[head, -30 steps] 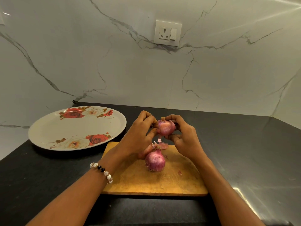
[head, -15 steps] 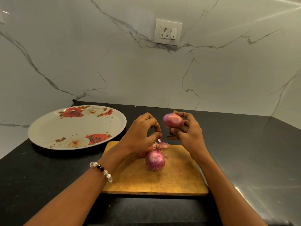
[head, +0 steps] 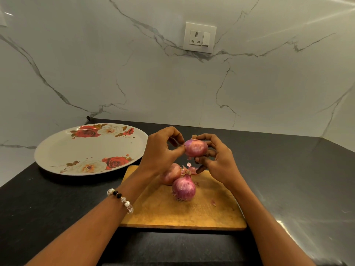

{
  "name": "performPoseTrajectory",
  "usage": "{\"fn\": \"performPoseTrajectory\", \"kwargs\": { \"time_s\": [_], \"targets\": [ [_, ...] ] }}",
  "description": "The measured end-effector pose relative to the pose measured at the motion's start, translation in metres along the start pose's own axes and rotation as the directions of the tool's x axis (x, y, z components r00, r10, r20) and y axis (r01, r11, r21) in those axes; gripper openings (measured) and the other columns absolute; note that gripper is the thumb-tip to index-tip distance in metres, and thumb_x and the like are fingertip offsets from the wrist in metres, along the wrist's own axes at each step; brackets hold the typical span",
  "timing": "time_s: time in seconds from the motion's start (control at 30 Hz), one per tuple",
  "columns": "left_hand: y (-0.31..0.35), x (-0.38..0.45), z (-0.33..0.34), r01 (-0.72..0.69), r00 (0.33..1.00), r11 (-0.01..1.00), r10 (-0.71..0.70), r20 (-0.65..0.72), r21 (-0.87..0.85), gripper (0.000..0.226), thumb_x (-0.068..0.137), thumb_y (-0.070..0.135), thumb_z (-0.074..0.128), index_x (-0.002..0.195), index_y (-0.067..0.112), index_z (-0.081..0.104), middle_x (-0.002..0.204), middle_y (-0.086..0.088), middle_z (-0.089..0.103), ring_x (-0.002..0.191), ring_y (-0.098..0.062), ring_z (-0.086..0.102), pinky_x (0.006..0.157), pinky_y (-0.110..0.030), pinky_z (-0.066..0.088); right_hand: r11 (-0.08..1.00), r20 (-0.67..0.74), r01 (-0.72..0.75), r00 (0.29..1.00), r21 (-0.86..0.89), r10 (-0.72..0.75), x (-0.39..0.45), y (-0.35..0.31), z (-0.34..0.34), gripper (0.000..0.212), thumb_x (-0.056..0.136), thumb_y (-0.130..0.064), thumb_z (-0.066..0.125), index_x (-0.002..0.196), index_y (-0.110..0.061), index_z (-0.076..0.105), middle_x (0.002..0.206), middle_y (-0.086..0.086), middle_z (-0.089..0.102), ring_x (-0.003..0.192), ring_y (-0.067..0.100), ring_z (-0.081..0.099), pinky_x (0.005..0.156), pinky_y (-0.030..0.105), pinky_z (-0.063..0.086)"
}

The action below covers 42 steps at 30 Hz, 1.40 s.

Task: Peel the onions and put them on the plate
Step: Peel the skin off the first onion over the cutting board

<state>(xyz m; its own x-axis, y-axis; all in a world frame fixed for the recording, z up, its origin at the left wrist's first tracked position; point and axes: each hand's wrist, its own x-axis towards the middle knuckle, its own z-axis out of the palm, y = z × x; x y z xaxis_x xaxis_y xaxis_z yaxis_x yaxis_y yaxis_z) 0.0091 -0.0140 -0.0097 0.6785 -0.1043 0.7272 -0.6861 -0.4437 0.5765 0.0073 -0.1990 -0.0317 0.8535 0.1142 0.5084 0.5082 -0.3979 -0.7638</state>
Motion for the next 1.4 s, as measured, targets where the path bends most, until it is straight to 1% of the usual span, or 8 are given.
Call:
{"fn": "performPoseTrajectory", "kwargs": {
  "time_s": [0.13,0.23,0.67,0.9,1.03,1.17,1.27,1.4],
  "targets": [
    [0.001,-0.001,0.0,0.002,1.0,1.0,-0.002,0.008,-0.021,0.012,0.081,0.015,0.073,0.09,0.017,0.067,0.082,0.01,0.064,0.075,0.0,0.061,0.067,-0.003,0.044,0.997,-0.009,0.048,0.999,-0.061,-0.049,0.0,-0.001,-0.001,0.059,0.079,0.01,0.073,0.12,-0.026,0.051,0.119,-0.002,0.058,0.105,0.013,0.061,0.076,0.013,0.055],
    [-0.002,-0.002,0.002,-0.016,1.0,1.0,0.016,0.013,0.001,0.016,0.081,0.018,0.074,0.096,0.014,0.071,0.087,0.011,0.063,0.075,0.002,0.06,0.068,-0.002,0.043,0.987,0.006,0.102,0.995,-0.125,-0.102,-0.001,-0.003,-0.001,0.059,0.079,0.01,0.074,0.119,-0.026,0.051,0.123,-0.001,0.058,0.106,0.009,0.058,0.079,0.008,0.05],
    [-0.007,-0.001,0.006,0.026,0.995,0.999,-0.03,0.092,0.046,0.014,0.078,0.017,0.075,0.09,0.011,0.071,0.088,0.005,0.06,0.075,-0.005,0.058,0.068,-0.003,0.045,0.938,0.054,0.206,0.978,-0.28,-0.199,-0.004,-0.001,-0.001,0.053,0.079,0.013,0.07,0.121,-0.017,0.058,0.118,0.0,0.059,0.1,0.001,0.056,0.074,0.004,0.047],
    [-0.01,-0.002,0.01,0.035,0.982,0.992,-0.057,0.182,0.122,0.007,0.09,0.021,0.063,0.093,0.014,0.063,0.103,0.002,0.05,0.093,-0.009,0.05,0.068,-0.009,0.041,0.931,0.059,0.198,0.98,-0.307,-0.189,-0.003,0.002,0.0,0.054,0.079,0.011,0.071,0.124,-0.015,0.058,0.12,0.003,0.06,0.099,0.004,0.055,0.078,0.002,0.044],
    [-0.011,-0.001,0.01,0.007,0.968,0.987,-0.047,0.245,0.164,0.014,0.093,0.02,0.057,0.101,0.01,0.061,0.112,-0.003,0.049,0.102,-0.011,0.04,0.076,-0.01,0.035,0.951,0.041,0.176,0.984,-0.255,-0.171,-0.003,0.001,0.001,0.055,0.079,0.011,0.071,0.122,-0.02,0.057,0.119,0.0,0.058,0.099,0.004,0.057,0.075,0.003,0.046],
    [-0.011,-0.003,0.01,-0.026,0.964,0.983,-0.023,0.265,0.179,0.017,0.093,0.019,0.058,0.106,0.009,0.061,0.117,-0.006,0.049,0.105,-0.011,0.036,0.076,-0.008,0.032,0.98,0.007,0.141,0.99,-0.142,-0.141,-0.003,0.0,0.002,0.059,0.078,0.013,0.072,0.119,-0.025,0.053,0.118,-0.006,0.057,0.102,0.004,0.06,0.075,0.008,0.05],
    [-0.009,-0.002,0.01,-0.028,0.962,0.982,-0.024,0.271,0.185,0.018,0.092,0.018,0.059,0.107,0.009,0.06,0.12,-0.005,0.048,0.106,-0.009,0.034,0.076,-0.005,0.029,0.992,-0.03,0.093,0.995,-0.087,-0.095,-0.002,0.001,0.0,0.06,0.078,0.013,0.072,0.119,-0.025,0.052,0.116,-0.004,0.058,0.1,0.004,0.061,0.074,0.01,0.052],
    [-0.007,-0.004,0.009,-0.028,0.962,0.983,-0.023,0.272,0.182,0.016,0.092,0.02,0.06,0.103,0.01,0.062,0.119,-0.003,0.048,0.105,-0.009,0.034,0.075,-0.003,0.027,0.998,-0.074,0.038,0.996,-0.041,-0.041,-0.001,0.002,-0.001,0.059,0.08,0.009,0.073,0.119,-0.029,0.05,0.116,-0.005,0.056,0.099,0.015,0.064,0.074,0.016,0.056]
  ]
}}
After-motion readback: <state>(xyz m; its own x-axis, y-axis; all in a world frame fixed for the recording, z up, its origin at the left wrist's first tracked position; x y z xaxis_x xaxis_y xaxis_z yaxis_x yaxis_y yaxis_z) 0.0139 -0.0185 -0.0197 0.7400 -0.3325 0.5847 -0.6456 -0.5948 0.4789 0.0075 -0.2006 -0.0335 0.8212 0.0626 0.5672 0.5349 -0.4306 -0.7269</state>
